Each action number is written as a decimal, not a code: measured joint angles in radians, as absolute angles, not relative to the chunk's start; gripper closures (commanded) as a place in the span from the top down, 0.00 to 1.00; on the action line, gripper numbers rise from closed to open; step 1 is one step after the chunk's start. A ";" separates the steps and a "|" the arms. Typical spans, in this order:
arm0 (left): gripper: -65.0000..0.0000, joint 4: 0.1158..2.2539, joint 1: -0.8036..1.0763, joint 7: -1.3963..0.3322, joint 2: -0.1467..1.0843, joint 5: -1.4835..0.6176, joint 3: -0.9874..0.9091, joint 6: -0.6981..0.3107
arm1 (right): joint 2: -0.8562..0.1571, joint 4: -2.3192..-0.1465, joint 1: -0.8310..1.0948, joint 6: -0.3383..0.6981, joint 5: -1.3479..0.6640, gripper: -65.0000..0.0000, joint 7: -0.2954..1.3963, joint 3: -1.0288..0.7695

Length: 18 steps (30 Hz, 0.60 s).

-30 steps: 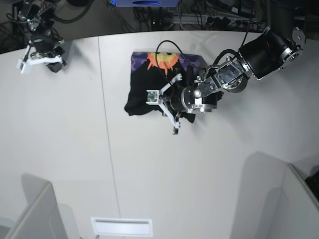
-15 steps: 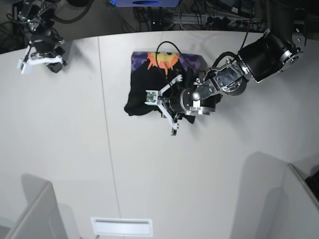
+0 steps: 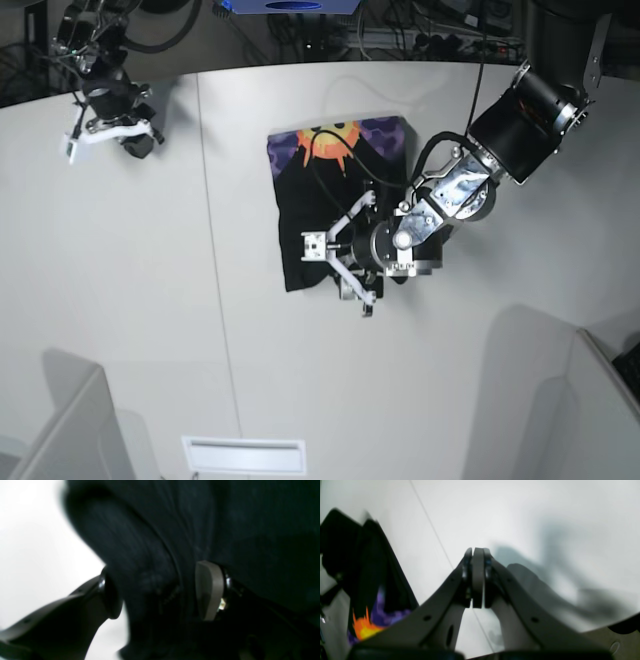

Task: Fold the T-shirt properly
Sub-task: 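Grasp the bundle edge with the left gripper and flip it over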

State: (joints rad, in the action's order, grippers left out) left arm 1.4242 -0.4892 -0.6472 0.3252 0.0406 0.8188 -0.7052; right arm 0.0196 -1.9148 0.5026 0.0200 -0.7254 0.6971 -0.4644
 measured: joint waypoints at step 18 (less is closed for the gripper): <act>0.21 1.831 -0.324 -0.750 0.271 0.026 0.441 -0.704 | -0.051 -1.903 0.500 0.022 -0.729 0.00 0.703 -0.434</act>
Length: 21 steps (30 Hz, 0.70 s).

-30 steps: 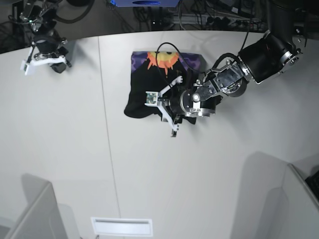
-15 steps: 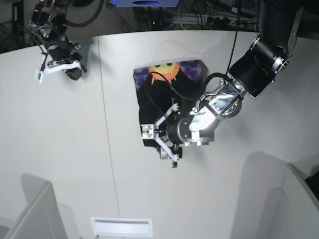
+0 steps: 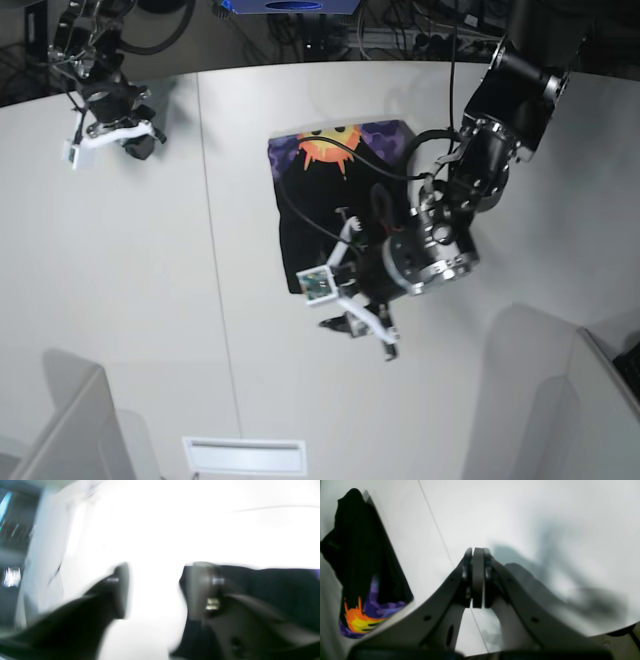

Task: Fold the T-shirt properly
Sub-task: 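Grasp the bundle edge with the left gripper and flip it over, then open the left gripper and lift both arms away from the shirt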

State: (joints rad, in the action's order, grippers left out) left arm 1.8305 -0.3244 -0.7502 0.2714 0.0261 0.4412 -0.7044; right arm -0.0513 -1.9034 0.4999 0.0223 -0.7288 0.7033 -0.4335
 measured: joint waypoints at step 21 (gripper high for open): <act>0.00 1.960 0.557 0.064 0.316 0.036 -0.150 -0.705 | 0.007 -1.940 0.683 0.619 -0.183 0.00 0.228 -0.453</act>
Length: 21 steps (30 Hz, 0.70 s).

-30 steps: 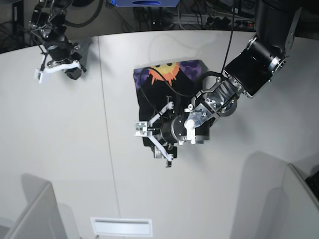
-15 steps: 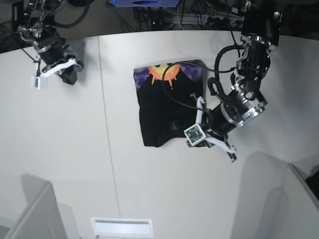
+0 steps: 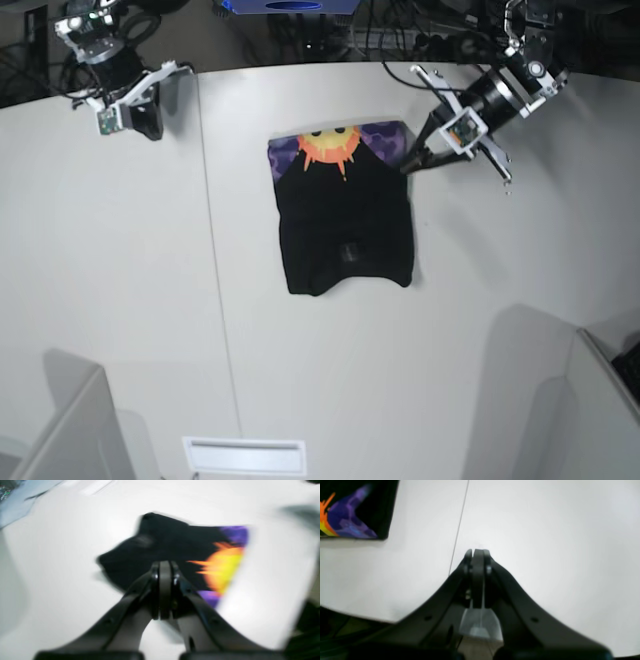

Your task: Fold the T-shirt properly

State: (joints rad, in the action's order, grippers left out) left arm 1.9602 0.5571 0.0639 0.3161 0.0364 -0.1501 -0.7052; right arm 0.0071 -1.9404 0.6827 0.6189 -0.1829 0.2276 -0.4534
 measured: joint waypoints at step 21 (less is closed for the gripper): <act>0.00 1.877 0.953 0.066 0.316 0.032 -0.150 -0.689 | -0.028 -1.930 0.968 0.620 -0.182 0.00 0.522 -0.530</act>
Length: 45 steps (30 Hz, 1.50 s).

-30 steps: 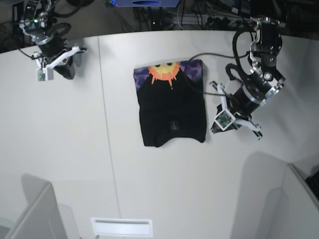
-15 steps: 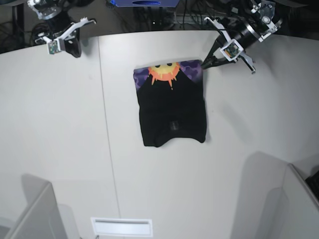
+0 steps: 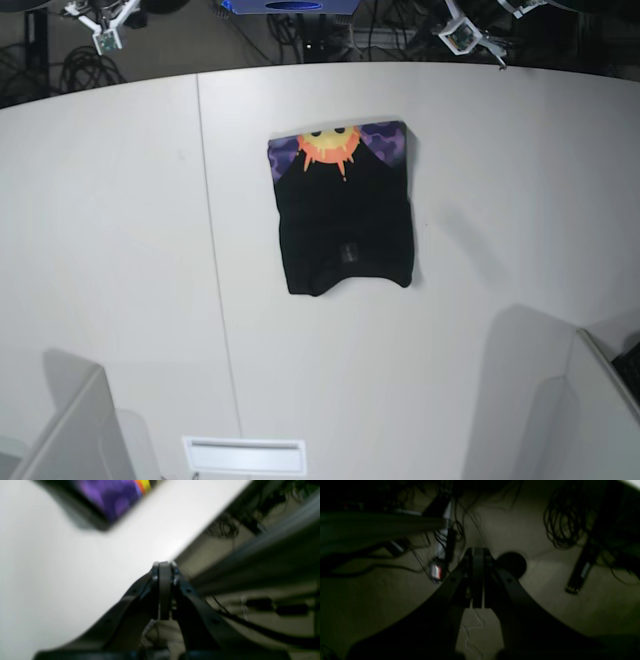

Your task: Fold the T-shirt properly

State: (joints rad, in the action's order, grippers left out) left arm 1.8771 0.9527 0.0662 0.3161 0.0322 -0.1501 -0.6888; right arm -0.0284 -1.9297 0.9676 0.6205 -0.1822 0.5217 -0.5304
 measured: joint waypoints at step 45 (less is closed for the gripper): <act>0.00 0.109 0.147 0.363 0.159 0.029 0.046 -0.458 | -0.120 -0.156 0.258 0.257 0.012 0.00 -0.200 0.046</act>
